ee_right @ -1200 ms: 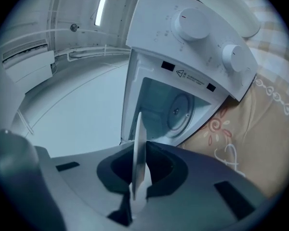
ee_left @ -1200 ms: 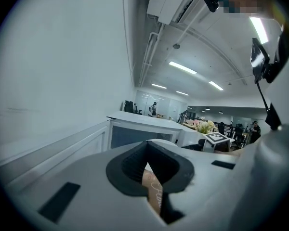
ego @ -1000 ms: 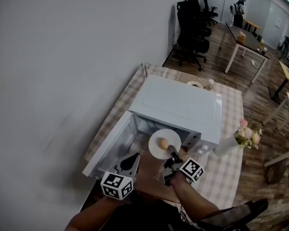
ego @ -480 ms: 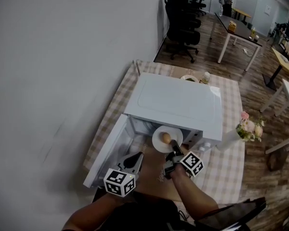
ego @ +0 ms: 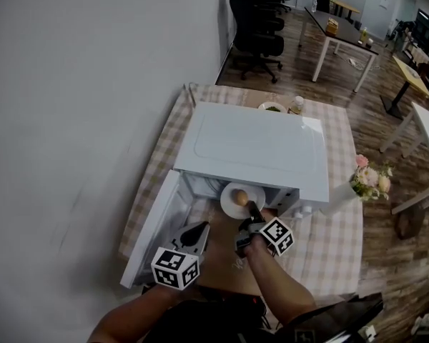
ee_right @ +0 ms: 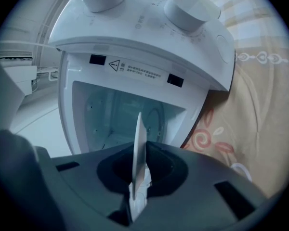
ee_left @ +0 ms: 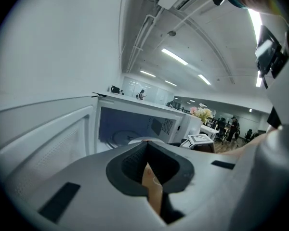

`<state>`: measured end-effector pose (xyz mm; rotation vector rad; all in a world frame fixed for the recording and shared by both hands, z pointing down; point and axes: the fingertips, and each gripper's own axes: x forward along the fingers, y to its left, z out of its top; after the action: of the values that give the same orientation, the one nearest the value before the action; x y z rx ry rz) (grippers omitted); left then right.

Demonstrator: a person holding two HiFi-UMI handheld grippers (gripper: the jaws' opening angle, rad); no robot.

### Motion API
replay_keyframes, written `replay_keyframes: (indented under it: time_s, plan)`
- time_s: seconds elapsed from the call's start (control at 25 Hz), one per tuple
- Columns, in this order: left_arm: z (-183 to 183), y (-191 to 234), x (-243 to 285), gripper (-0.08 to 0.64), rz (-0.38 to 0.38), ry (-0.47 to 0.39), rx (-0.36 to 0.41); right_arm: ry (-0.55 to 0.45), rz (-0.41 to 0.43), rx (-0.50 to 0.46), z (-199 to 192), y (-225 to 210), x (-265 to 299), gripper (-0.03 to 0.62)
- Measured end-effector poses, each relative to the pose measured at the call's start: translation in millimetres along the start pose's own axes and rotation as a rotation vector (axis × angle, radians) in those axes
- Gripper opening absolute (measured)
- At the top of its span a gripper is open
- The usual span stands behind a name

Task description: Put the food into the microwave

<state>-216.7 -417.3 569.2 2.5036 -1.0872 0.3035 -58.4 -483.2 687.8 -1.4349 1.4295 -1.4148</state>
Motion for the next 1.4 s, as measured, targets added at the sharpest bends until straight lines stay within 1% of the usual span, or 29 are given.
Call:
replay_keyframes:
  time_s: [0.08,0.2,0.32,0.48,0.72,0.88,0.96,1.08,1.2,1.36,1.4]
  plan:
    - [2,-1,2,0.008,-0.017,0.003,-0.015,-0.016,-0.011,0.005,0,-3,3,0.028]
    - [5,-2,5,0.008,-0.036,0.008,0.019,-0.046,-0.033,0.022,3,-12,6,0.028]
    - [7,-1,4,0.008,-0.043,0.007,0.022,-0.075,-0.05,0.042,6,-19,9,0.028]
    - [7,2,0,0.008,-0.048,0.005,0.012,-0.116,-0.048,0.072,9,-25,13,0.028]
    - [4,3,-6,0.008,-0.064,0.016,0.017,-0.167,-0.056,0.114,12,-30,24,0.028]
    - [4,2,-10,0.008,-0.07,0.015,0.022,-0.197,-0.075,0.107,13,-32,28,0.028]
    - [5,3,-13,0.008,-0.073,0.009,0.003,-0.203,-0.083,0.082,13,-32,30,0.032]
    - [10,-1,-18,0.008,-0.097,-0.014,-0.027,-0.201,-0.105,0.06,13,-30,32,0.038]
    - [11,-5,-22,0.008,-0.11,-0.012,-0.008,-0.201,-0.105,0.06,12,-28,30,0.04]
    - [9,-6,-24,0.008,-0.112,-0.008,-0.02,-0.204,-0.102,0.087,13,-26,26,0.103]
    - [8,-7,-25,0.008,-0.113,-0.008,-0.023,-0.209,-0.105,0.097,15,-26,26,0.107]
